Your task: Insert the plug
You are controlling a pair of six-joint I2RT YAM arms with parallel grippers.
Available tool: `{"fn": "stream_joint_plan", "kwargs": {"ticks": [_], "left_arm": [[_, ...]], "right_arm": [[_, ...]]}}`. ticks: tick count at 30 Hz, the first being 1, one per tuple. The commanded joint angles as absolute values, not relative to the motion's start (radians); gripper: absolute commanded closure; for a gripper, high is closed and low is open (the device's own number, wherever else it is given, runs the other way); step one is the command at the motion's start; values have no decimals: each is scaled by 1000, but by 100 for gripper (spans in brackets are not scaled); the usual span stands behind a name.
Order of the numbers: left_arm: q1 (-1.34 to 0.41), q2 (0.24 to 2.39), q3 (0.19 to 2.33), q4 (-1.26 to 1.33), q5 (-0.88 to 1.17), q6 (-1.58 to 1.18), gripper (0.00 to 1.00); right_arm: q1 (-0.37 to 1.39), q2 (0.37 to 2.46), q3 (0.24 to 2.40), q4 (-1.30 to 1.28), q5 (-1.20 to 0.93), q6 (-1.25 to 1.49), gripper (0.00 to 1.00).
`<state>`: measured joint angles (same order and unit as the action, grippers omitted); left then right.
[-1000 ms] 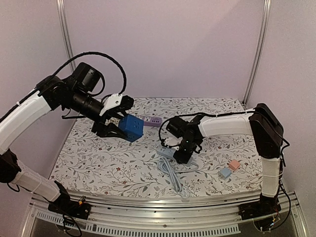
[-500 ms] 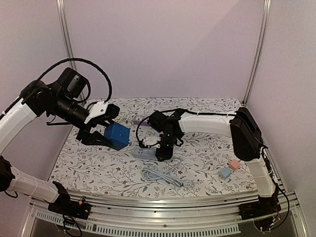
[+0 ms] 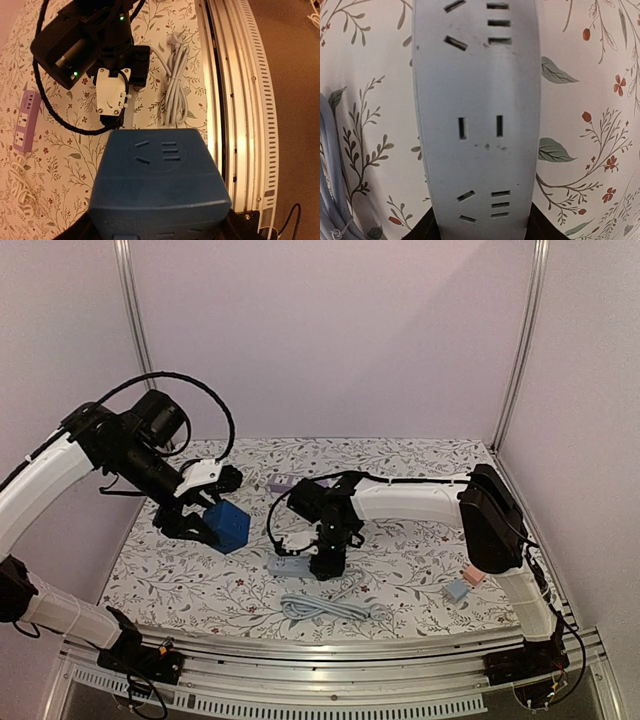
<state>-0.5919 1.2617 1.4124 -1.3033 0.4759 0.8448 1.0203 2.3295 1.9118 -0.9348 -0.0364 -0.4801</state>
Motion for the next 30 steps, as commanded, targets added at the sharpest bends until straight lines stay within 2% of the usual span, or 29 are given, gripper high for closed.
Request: {"fn": "stream_joint_plan", "kwargs": {"ticks": [1,6,7,8,18,30], "left_arm": [[-575,1289,1396,-1243,484,903,100],[-576,1336,1373,-1174,496,942,100],[-575,1344,1373,-1164,498,954,100],[-575,1354,1374,-1157,499,972,100],[-577,1482,1400,-1146,512,1147,100],[-598,1692,1502,-1161,414,1181,100]], "right_arm": [[1024,2357,1938,-966,-6,-395,43],[1023,2302,1898,-945,-13,-331,21],[1024,2288,1885,-934,-11,-320,7],[1023,2268,1873,-925,-7,-311,2],[972,2021,1705,-855,56,-193,1],[924,1651,1310,-799,187,75,1]]}}
